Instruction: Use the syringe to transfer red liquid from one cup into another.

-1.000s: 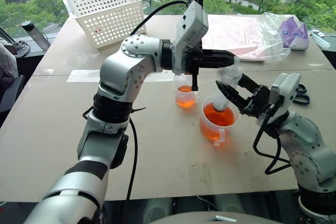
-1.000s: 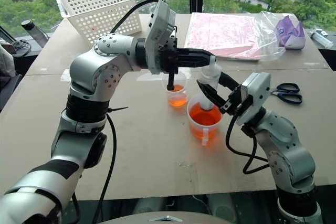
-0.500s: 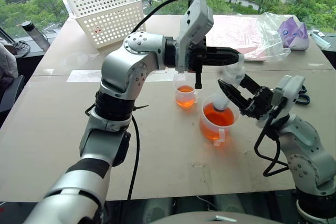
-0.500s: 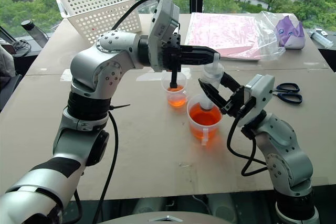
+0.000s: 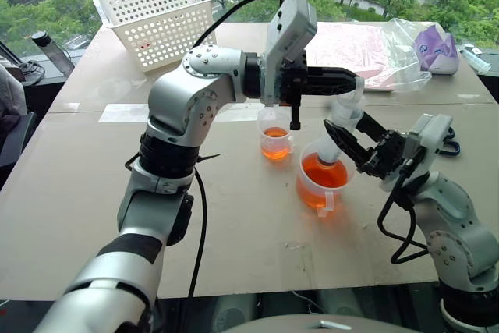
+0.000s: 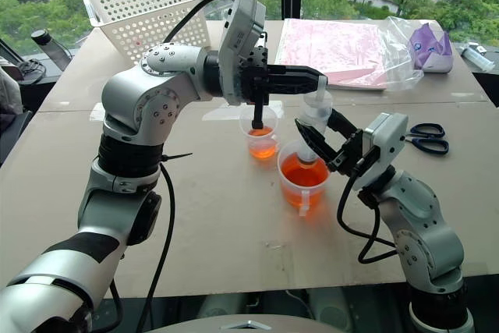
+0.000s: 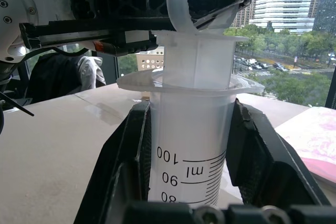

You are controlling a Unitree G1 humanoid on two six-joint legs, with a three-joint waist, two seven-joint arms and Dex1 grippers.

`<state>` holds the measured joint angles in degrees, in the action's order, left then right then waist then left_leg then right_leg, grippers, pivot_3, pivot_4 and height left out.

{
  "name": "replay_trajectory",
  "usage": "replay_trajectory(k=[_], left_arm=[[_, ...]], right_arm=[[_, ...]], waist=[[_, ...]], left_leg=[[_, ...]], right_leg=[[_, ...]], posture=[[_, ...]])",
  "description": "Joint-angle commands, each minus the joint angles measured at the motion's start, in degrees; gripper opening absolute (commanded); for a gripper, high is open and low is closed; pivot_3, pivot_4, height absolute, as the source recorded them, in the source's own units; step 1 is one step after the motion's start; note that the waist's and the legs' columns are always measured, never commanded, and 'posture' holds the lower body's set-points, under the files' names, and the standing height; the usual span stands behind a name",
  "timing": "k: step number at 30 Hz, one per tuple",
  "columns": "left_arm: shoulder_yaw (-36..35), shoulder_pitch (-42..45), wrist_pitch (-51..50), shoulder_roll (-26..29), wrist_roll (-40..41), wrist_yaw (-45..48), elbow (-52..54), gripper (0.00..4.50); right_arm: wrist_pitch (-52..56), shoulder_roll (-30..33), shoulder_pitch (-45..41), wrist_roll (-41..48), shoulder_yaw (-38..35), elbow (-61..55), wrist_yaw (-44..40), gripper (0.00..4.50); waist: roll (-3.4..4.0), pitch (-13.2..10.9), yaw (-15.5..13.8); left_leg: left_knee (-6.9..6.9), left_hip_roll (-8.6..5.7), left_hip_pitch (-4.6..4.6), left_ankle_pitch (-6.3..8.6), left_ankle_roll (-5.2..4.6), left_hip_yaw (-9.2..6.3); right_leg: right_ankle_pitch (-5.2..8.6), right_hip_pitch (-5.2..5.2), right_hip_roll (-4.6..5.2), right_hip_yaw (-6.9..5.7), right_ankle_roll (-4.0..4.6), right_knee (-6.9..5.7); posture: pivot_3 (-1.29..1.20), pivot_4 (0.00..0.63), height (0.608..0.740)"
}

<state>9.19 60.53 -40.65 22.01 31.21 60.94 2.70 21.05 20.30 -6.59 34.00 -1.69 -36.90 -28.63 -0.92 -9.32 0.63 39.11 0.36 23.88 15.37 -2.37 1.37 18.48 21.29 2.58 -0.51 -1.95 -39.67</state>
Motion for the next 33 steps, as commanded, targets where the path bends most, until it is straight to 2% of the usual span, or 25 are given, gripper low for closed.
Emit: replay_trajectory(k=[1, 17, 18, 19, 20, 22, 33], left_arm=[[-4.1, 2.3, 1.4, 0.2, 1.1, -1.9, 1.6, 0.01], [-3.4, 1.6, -1.2, 0.9, 3.3, -0.6, 2.6, 0.01], [-3.4, 1.4, -1.4, 1.1, 3.6, -0.2, 3.0, 0.57], [-3.4, 1.3, -1.3, 1.2, 3.5, -0.6, 3.1, 0.80], [-3.3, 1.3, -1.0, 1.2, 3.0, -1.2, 3.0, 1.21], [-2.3, 0.9, -0.2, 2.7, 2.3, 0.7, 3.2, 2.21], [-1.7, -0.9, 0.9, 8.5, 1.5, 6.4, 3.3, 2.21]], right_arm=[[0.2, 0.7, 1.1, -0.3, 1.7, -0.3, -1.1, 1.49], [-0.2, 0.5, 0.4, -1.5, 2.0, -0.8, -0.4, 1.49], [-0.1, 0.5, 0.0, -1.4, 1.8, -0.8, -0.3, 1.49], [-0.1, 0.5, -0.3, -1.3, 1.6, -0.9, -0.2, 1.49], [0.0, 0.5, -0.5, -1.2, 1.3, -0.9, -0.2, 1.49], [0.0, 0.6, -1.0, -0.8, 0.8, -0.8, -0.1, 1.49], [1.9, 3.0, -1.8, 3.7, -3.5, -2.6, 0.1, 1.49]], waist=[[0.00, 0.0, 0.0], [0.00, 0.0, 0.0], [0.00, 0.0, 0.0], [0.00, 0.0, 0.0], [0.00, 0.0, 0.1], [0.00, 0.0, 0.0], [0.00, 0.0, 0.0]], left_leg=[[0.00, 0.00, 0.00, 0.00, 0.00, 0.00], [0.00, 0.00, 0.00, 0.00, 0.00, 0.00], [0.00, 0.00, 0.00, 0.00, 0.00, 0.00], [0.00, 0.00, 0.00, 0.00, 0.00, 0.00], [0.00, 0.00, -0.01, 0.00, 0.00, 0.00], [0.00, 0.00, -0.01, 0.00, 0.00, 0.00], [0.00, 0.00, -0.01, 0.00, 0.00, 0.00]], right_leg=[[0.00, 0.00, 0.00, 0.00, 0.00, 0.00], [0.00, 0.00, 0.00, 0.00, 0.00, 0.00], [0.00, 0.00, 0.00, 0.00, 0.00, 0.00], [0.00, 0.00, 0.00, 0.00, 0.00, 0.00], [0.00, 0.00, 0.00, 0.00, 0.00, 0.00], [0.00, 0.00, 0.00, 0.00, 0.00, 0.00], [0.00, -0.01, 0.00, -0.01, 0.00, 0.01]], posture=[[0.00, 0.150, 0.740], [0.00, 0.150, 0.740], [0.00, 0.150, 0.740], [0.00, 0.150, 0.740], [0.00, 0.150, 0.740], [0.00, 0.150, 0.740], [0.00, 0.150, 0.740]])
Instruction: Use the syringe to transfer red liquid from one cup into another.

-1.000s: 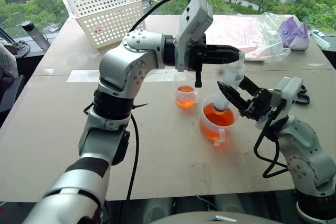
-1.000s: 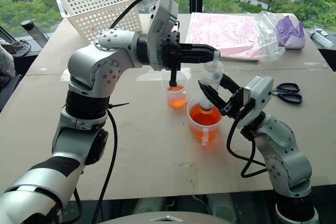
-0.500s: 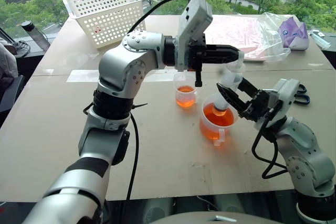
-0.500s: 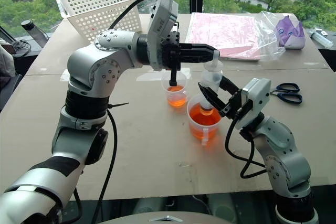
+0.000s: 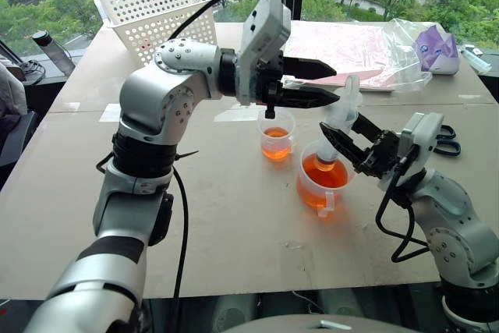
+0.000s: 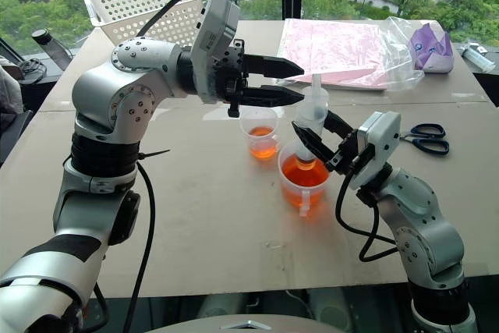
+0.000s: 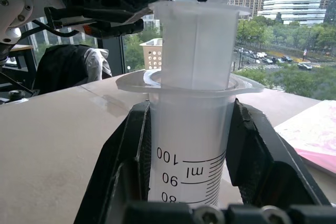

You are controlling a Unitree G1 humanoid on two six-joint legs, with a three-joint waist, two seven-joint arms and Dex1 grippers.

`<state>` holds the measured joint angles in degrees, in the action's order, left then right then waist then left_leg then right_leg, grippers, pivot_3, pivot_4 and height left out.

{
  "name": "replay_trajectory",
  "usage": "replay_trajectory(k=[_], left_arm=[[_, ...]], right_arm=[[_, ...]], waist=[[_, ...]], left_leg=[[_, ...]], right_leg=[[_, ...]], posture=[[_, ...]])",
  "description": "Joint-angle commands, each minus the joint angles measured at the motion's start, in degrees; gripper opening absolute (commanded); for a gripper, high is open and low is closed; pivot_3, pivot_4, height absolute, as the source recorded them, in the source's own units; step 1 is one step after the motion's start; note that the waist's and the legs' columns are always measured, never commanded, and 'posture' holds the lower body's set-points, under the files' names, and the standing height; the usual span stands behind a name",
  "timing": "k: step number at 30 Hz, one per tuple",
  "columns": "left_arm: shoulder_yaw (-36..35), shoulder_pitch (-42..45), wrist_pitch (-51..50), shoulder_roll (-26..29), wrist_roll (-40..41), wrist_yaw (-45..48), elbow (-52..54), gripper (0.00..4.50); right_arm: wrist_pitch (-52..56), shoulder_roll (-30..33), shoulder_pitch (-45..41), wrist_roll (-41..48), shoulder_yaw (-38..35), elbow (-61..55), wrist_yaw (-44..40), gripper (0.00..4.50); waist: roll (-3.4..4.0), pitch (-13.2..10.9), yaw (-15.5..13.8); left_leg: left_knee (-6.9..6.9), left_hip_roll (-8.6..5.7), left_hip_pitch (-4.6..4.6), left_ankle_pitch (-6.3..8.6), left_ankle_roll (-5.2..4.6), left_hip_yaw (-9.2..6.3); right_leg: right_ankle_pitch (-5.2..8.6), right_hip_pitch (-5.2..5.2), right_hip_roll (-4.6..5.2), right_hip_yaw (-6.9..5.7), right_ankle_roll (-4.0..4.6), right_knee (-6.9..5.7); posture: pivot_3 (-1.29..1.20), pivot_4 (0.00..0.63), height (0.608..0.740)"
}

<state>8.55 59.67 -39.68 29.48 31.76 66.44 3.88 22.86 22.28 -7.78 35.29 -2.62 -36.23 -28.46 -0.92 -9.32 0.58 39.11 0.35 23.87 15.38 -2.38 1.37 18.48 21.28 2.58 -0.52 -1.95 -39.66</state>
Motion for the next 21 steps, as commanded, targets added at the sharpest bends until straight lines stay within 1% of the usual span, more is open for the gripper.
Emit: replay_trajectory(k=[1, 6, 11, 14, 17, 19, 21], left_arm=[[-1.5, 0.1, -0.8, 1.2, 1.5, 0.7, 2.4, 2.21], [-3.9, 1.1, -3.1, 2.9, 3.4, 0.7, 2.0, 2.21], [-6.5, 2.3, -3.2, 5.7, 2.4, -0.4, -1.4, 2.21], [-8.4, 3.4, -1.9, 6.7, 1.4, -2.0, -4.6, 2.21], [-9.4, 4.2, 0.2, 7.6, -0.5, -3.3, -7.6, 2.21], [-9.7, 4.3, 1.4, 7.8, -1.3, -3.5, -8.7, 2.21], [-10.2, 4.7, 2.3, 7.9, -1.7, -3.8, -9.7, 2.21]], right_arm=[[0.4, 1.9, -0.4, 3.0, -3.2, -3.6, -0.5, 1.49], [2.2, 5.4, -0.5, 7.2, -6.1, -4.5, -1.7, 1.49], [6.4, 8.5, -3.7, 15.3, -8.7, -5.4, -0.4, 1.49], [9.1, 10.7, -8.5, 20.5, -9.9, -4.4, 0.7, 1.49], [11.4, 11.9, -15.3, 24.4, -10.0, -1.4, 1.9, 1.49], [12.5, 12.2, -19.6, 25.4, -9.3, 0.8, 2.0, 1.49], [13.4, 11.0, -25.1, 26.5, -8.6, 4.0, 3.3, 1.49]], waist=[[0.00, 0.0, 0.1], [0.00, 0.0, 0.1], [0.00, 0.0, 0.2], [0.00, 0.0, 0.2], [0.00, 0.0, 0.2], [-0.01, 0.0, 0.2], [-0.01, 0.0, 0.2]], left_leg=[[0.00, 0.00, 0.00, 0.00, 0.00, 0.00], [0.00, 0.00, 0.00, 0.00, 0.00, -0.01], [0.00, 0.00, 0.00, 0.00, 0.00, 0.00], [0.00, 0.00, 0.00, 0.00, 0.00, -0.01], [0.01, 0.00, 0.00, 0.00, 0.00, -0.02], [0.01, 0.00, 0.00, 0.00, -0.01, -0.01], [0.01, 0.00, 0.00, 0.00, -0.01, -0.01]], right_leg=[[0.00, 0.00, 0.00, 0.00, 0.00, 0.00], [0.00, 0.00, 0.00, 0.00, 0.00, -0.01], [0.00, 0.00, 0.00, 0.01, 0.00, -0.01], [0.00, 0.00, 0.00, 0.00, 0.00, -0.01], [0.00, 0.00, 0.01, -0.01, 0.00, -0.01], [0.00, 0.00, 0.01, -0.01, 0.00, 0.00], [0.00, 0.00, 0.01, -0.01, 0.00, 0.00]], posture=[[0.00, 0.150, 0.740], [0.00, 0.150, 0.740], [0.00, 0.150, 0.740], [0.00, 0.150, 0.740], [0.00, 0.150, 0.740], [0.00, 0.150, 0.740], [0.00, 0.150, 0.740]])
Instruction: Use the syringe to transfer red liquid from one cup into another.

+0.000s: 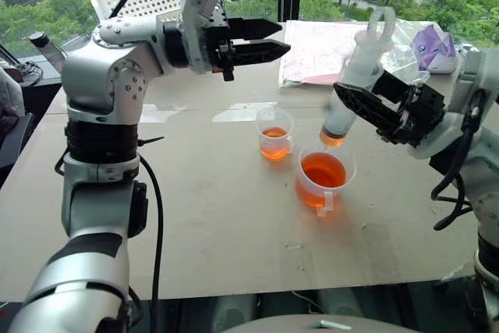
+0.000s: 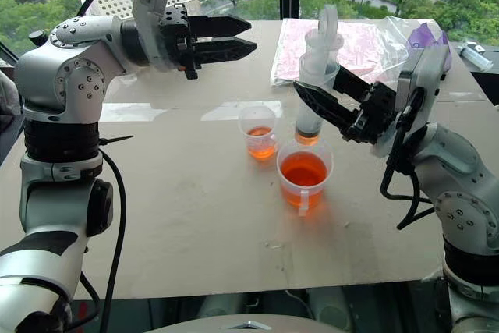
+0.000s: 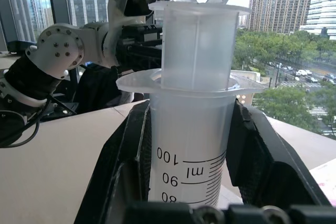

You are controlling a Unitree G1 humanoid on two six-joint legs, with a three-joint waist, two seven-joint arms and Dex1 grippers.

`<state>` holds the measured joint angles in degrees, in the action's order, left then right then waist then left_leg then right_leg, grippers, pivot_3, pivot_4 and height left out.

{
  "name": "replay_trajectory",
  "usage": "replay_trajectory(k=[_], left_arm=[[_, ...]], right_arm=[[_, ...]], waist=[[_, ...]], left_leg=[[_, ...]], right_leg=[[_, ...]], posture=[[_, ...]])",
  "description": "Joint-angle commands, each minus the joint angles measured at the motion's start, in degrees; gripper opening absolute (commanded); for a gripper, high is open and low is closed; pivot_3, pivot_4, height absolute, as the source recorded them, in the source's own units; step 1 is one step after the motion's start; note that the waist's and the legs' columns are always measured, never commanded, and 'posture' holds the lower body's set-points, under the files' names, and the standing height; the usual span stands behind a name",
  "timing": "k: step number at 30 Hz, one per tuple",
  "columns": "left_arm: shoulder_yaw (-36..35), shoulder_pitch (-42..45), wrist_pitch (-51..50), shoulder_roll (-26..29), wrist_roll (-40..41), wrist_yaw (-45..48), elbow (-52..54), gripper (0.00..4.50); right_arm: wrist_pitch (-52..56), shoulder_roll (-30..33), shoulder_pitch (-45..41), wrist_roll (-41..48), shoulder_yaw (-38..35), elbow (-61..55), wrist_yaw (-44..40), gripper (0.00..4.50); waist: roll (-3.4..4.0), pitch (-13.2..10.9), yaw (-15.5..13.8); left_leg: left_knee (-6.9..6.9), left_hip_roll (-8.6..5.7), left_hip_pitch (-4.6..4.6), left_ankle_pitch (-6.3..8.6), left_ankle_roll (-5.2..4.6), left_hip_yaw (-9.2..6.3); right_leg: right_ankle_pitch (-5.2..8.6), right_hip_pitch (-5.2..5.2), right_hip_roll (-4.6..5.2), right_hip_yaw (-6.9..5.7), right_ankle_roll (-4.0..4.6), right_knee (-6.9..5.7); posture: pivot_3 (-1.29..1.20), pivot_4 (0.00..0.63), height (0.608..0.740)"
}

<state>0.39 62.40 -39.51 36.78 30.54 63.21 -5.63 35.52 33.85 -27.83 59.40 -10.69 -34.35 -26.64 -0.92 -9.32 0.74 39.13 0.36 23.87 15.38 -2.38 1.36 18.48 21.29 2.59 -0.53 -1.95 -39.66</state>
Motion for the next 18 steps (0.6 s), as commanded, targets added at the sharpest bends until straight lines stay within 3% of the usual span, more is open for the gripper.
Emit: replay_trajectory(k=[1, 6, 18], left_arm=[[-2.3, 2.1, 2.3, 0.7, -0.5, -0.7, -0.6, 2.21], [-3.4, 2.6, 4.9, 1.3, -1.7, -2.0, -2.9, 2.21], [-7.9, 0.9, 0.8, 2.5, 3.4, -2.3, 0.3, 2.21]], right_arm=[[1.0, -1.6, -8.0, 2.3, 0.2, 3.8, 2.3, 1.49], [-1.2, -9.0, -17.9, -6.2, 6.9, 12.4, 4.4, 1.49], [-7.3, -19.8, -20.2, -25.6, 16.5, 23.1, 3.7, 1.49]], waist=[[0.00, 0.0, 0.0], [0.00, 0.0, 0.2], [-0.01, 0.0, 0.3]], left_leg=[[0.00, 0.00, 0.00, 0.00, 0.00, 0.00], [-0.02, 0.00, 0.01, 0.00, 0.00, 0.02], [-0.03, -0.01, 0.28, 0.00, 0.01, 0.00]], right_leg=[[0.00, 0.00, 0.00, 0.00, 0.00, -0.01], [0.00, 0.08, 0.01, 0.01, 0.00, -0.08], [-0.01, 0.27, 0.02, -0.07, -0.01, -0.16]], posture=[[0.00, 0.150, 0.740], [0.00, 0.150, 0.740], [0.00, 0.150, 0.740]])
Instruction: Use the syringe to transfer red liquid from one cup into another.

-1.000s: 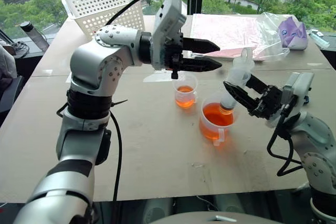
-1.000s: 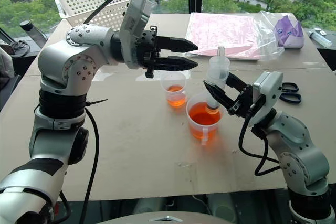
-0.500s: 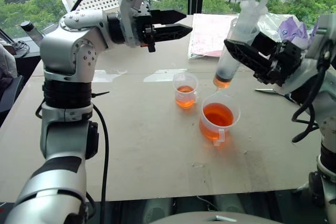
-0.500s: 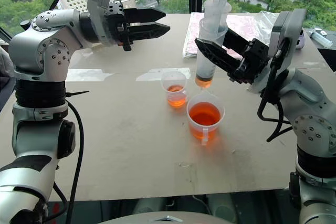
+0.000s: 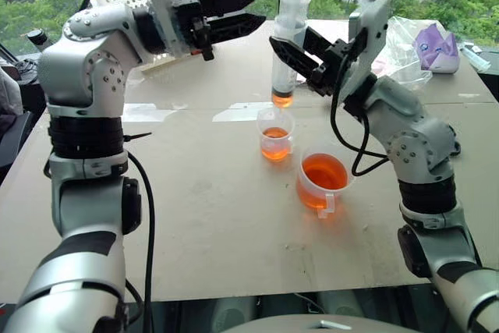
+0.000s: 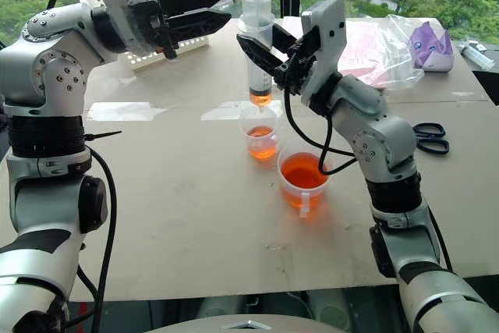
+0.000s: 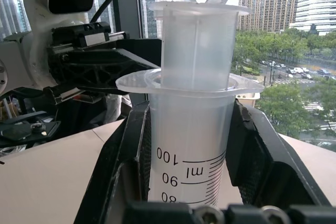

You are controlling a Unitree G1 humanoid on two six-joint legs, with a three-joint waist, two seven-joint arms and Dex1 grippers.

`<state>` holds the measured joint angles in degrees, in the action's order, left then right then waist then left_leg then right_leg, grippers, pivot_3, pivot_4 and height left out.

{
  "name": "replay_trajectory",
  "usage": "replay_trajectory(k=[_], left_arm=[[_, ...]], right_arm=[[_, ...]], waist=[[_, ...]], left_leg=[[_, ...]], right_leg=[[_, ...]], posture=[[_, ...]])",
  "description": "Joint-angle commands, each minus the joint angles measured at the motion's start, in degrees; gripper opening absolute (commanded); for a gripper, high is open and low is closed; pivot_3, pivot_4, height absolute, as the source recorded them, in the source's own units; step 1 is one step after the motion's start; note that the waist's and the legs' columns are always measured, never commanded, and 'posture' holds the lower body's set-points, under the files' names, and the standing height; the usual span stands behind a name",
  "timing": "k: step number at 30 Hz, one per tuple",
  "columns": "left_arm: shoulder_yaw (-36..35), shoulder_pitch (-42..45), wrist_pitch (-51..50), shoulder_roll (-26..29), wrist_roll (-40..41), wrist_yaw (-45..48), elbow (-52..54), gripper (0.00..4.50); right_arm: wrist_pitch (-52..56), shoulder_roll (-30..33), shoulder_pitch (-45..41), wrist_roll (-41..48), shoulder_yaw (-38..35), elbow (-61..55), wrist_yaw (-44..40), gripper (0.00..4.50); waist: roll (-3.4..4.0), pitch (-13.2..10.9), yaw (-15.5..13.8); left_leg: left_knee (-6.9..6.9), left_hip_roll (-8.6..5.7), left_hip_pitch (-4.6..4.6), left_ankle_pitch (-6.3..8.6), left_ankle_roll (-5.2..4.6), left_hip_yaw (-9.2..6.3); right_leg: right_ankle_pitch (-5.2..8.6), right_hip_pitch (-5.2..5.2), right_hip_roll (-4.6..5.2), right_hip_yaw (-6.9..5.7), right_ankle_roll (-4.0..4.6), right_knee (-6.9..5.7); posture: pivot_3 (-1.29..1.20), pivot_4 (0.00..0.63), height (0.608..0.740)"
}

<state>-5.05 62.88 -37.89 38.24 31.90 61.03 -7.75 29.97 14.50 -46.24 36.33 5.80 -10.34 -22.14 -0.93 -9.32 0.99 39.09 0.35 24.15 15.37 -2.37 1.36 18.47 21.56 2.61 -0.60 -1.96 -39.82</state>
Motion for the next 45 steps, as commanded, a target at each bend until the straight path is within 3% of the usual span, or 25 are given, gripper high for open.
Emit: replay_trajectory(k=[1, 27, 30, 32, 33, 45], left_arm=[[-2.5, 0.5, -0.9, 0.9, 2.2, -0.3, 2.4, 2.21], [0.2, 2.0, -1.0, -6.3, 1.8, -1.6, 0.6, 2.21], [0.3, 1.9, -1.5, -6.9, 2.2, -1.3, 0.8, 1.24], [0.2, 1.7, -1.8, -7.1, 2.4, -1.4, 1.2, 0.28], [0.2, 1.4, -2.0, -7.2, 2.6, -1.5, 1.6, 0.09], [2.1, -0.6, -2.0, -6.2, 1.1, -1.2, 2.9, 0.09]], right_arm=[[-1.8, -0.7, -1.7, -3.0, 0.1, -0.9, -1.1, 1.49], [-2.8, -3.3, 0.0, -9.5, 1.3, -2.3, -8.0, 1.49], [-2.9, -3.4, -0.1, -9.8, 1.2, -2.2, -8.3, 1.49], [-2.9, -3.6, -0.1, -10.0, 1.1, -2.1, -8.4, 1.49], [-2.9, -3.6, 0.0, -10.1, 1.1, -2.1, -8.4, 1.49], [-3.4, -5.1, -0.5, -11.1, 0.2, -1.8, -8.5, 1.49]], waist=[[0.00, 0.0, 0.0], [0.00, 0.0, 0.2], [0.00, 0.0, 0.2], [0.00, 0.0, 0.2], [0.00, 0.0, 0.2], [0.00, 0.0, 0.3]], left_leg=[[0.00, 0.00, 0.00, 0.00, 0.00, -0.01], [0.00, 0.00, 0.00, 0.00, 0.01, -0.02], [0.00, 0.00, 0.00, 0.00, 0.01, -0.03], [0.00, 0.00, 0.00, 0.00, 0.01, -0.03], [0.00, 0.00, 0.00, 0.00, 0.01, -0.03], [0.00, 0.00, 0.00, -0.01, 0.01, -0.03]], right_leg=[[0.00, 0.00, 0.00, -0.01, 0.00, 0.00], [0.00, 0.00, -0.01, -0.02, 0.00, 0.00], [0.00, 0.00, -0.01, -0.02, 0.00, 0.00], [0.00, 0.00, -0.01, -0.02, 0.00, 0.00], [0.00, 0.00, -0.01, -0.01, 0.00, 0.00], [0.00, 0.00, -0.01, -0.01, 0.00, 0.00]], posture=[[0.00, 0.150, 0.740], [0.00, 0.150, 0.740], [0.00, 0.150, 0.740], [0.00, 0.150, 0.740], [0.00, 0.150, 0.740], [0.00, 0.150, 0.740]])
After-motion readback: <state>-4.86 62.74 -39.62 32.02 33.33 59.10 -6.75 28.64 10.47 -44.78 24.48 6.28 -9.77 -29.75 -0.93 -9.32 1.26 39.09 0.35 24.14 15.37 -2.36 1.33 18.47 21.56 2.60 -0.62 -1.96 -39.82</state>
